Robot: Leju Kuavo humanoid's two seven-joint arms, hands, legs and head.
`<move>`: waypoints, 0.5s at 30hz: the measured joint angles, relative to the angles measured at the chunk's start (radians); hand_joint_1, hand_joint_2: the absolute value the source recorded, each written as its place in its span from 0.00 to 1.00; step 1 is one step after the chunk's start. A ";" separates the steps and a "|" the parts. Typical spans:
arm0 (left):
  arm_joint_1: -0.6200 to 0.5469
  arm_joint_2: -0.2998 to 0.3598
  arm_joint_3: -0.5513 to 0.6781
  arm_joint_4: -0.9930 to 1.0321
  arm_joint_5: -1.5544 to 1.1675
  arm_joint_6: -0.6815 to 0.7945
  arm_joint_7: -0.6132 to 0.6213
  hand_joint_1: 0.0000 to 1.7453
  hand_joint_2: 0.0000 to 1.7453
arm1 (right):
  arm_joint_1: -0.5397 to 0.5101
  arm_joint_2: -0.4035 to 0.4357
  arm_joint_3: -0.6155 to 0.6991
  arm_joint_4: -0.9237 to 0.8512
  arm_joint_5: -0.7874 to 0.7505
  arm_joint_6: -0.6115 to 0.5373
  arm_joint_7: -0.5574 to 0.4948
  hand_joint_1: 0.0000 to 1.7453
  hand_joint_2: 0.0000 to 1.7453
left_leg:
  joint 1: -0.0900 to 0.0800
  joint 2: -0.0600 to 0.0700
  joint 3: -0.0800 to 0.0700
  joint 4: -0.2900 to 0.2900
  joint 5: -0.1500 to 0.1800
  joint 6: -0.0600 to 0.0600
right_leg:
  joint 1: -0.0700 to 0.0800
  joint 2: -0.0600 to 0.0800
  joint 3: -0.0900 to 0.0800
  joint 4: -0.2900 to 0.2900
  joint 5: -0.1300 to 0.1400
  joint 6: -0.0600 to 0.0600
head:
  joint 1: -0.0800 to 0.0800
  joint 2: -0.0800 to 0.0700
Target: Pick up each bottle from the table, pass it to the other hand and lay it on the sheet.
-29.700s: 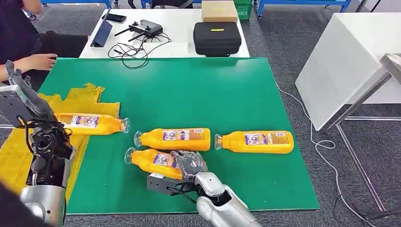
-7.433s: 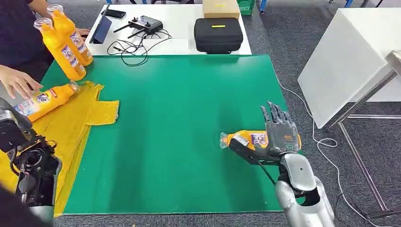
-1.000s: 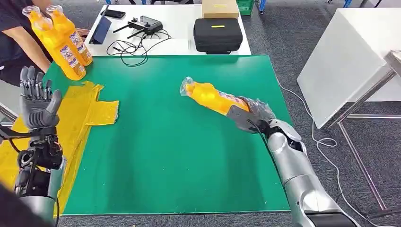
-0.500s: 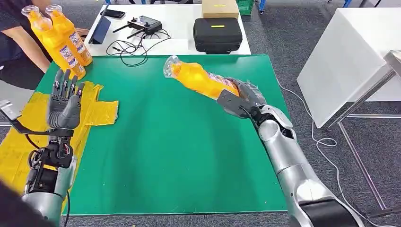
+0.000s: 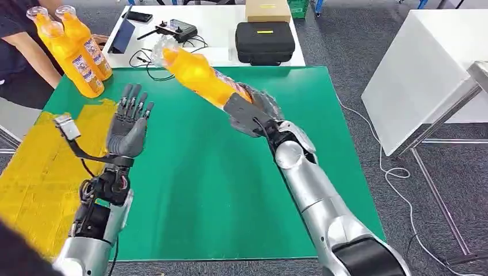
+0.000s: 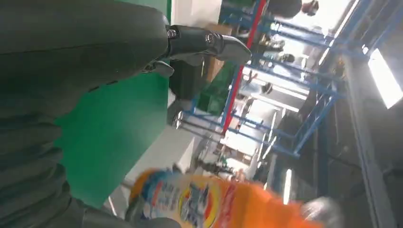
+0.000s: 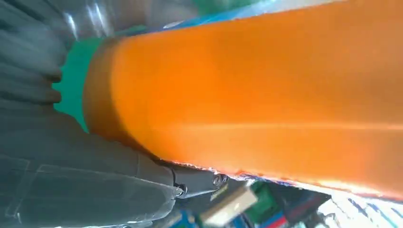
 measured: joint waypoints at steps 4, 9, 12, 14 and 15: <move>-0.028 -0.045 -0.069 0.000 0.005 0.038 0.001 0.00 1.00 | -0.001 0.059 0.018 0.015 -0.036 -0.010 0.044 1.00 1.00 | 0.000 0.000 -0.001 0.000 0.000 0.000 | 0.000 0.000 0.000 0.000 0.000 0.000 | 0.000 0.000; -0.029 -0.066 -0.119 -0.029 0.034 0.089 0.013 0.00 1.00 | -0.021 0.099 0.106 0.024 -0.233 -0.013 0.127 1.00 1.00 | 0.000 0.001 -0.001 0.000 0.000 0.000 | 0.000 0.000 0.000 0.000 0.000 0.000 | 0.000 0.000; -0.015 -0.067 -0.141 -0.064 0.036 0.112 0.018 0.00 1.00 | -0.044 0.109 0.215 0.026 -0.352 -0.027 0.155 1.00 1.00 | 0.000 0.001 0.000 0.000 0.000 0.000 | 0.000 0.000 -0.001 0.000 0.000 0.000 | 0.000 0.000; -0.008 -0.067 -0.149 -0.078 0.038 0.119 0.018 0.00 1.00 | -0.053 0.112 0.263 0.028 -0.364 -0.032 0.159 1.00 1.00 | 0.001 0.000 -0.001 0.000 0.000 0.000 | 0.000 0.000 -0.001 0.000 0.000 0.000 | 0.000 0.000; -0.004 -0.066 -0.150 -0.085 0.041 0.122 0.018 0.00 1.00 | -0.056 0.111 0.279 0.029 -0.372 -0.035 0.159 1.00 1.00 | 0.001 0.000 -0.001 0.000 0.000 0.000 | 0.000 0.000 -0.001 0.000 0.000 0.000 | 0.000 0.000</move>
